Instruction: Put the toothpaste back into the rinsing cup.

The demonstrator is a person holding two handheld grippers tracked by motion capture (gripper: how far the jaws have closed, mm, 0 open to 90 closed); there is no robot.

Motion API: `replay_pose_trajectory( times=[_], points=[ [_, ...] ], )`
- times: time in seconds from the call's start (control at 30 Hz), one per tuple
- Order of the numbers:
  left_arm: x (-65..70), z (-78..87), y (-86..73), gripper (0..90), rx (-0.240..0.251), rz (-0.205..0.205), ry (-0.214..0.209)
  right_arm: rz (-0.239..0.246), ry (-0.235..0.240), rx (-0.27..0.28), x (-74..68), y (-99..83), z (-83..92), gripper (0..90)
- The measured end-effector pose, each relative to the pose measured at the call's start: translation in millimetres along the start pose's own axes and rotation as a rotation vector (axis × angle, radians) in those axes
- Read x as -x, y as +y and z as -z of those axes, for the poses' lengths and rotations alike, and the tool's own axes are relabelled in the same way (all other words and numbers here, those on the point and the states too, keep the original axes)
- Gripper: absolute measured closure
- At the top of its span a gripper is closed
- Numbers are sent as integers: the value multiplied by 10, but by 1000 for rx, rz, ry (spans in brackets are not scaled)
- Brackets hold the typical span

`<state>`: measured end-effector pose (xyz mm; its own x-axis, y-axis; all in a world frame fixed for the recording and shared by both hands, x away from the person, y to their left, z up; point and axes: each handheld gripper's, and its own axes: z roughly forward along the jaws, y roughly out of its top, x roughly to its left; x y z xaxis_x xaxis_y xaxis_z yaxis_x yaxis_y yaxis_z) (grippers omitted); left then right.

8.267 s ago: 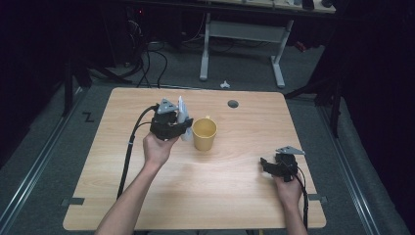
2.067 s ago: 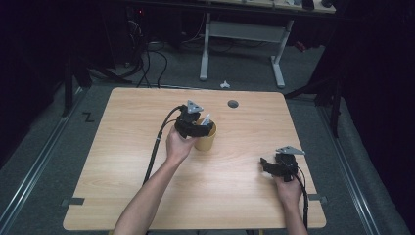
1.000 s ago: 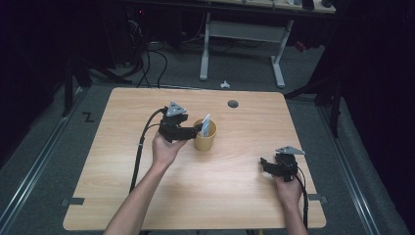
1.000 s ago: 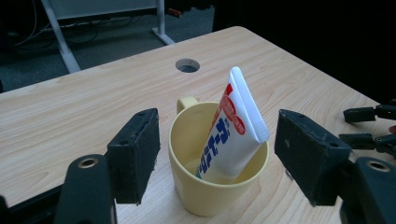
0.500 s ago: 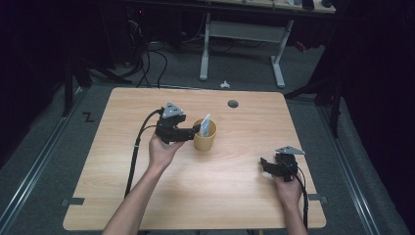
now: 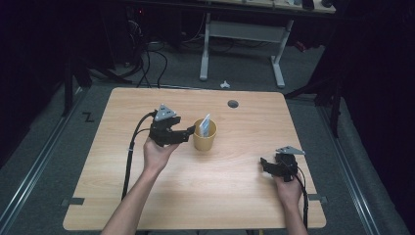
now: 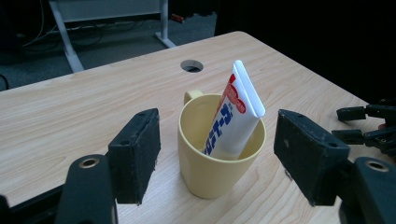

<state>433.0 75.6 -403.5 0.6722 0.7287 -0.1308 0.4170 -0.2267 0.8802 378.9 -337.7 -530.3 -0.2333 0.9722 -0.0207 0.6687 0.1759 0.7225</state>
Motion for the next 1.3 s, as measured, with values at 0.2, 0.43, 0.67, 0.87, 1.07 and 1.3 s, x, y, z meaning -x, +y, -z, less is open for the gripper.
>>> replay_pose_trajectory(
  times=[0.2, 0.43, 0.67, 0.87, 1.07, 1.3],
  points=[
    [-15, 62, 0, 321, 5, -2, 4, 0, 0, 0, 0, 0, 0, 301],
    [-41, 132, -43, 325, 16, 12, 10, 0, 0, 0, 0, 0, 0, 301],
    [-76, 182, -85, 328, 20, 27, 17, 0, 0, 0, 0, 0, 0, 301],
    [-111, 243, -110, 329, 19, 31, 27, 0, 0, 0, -1, 0, 0, 301],
    [-128, 317, -139, 330, 36, 42, 32, 0, 0, 0, 0, 0, 0, 301],
    [-186, 381, -203, 331, 37, 61, 47, 0, 0, 0, 0, 0, 0, 301]
  ],
)
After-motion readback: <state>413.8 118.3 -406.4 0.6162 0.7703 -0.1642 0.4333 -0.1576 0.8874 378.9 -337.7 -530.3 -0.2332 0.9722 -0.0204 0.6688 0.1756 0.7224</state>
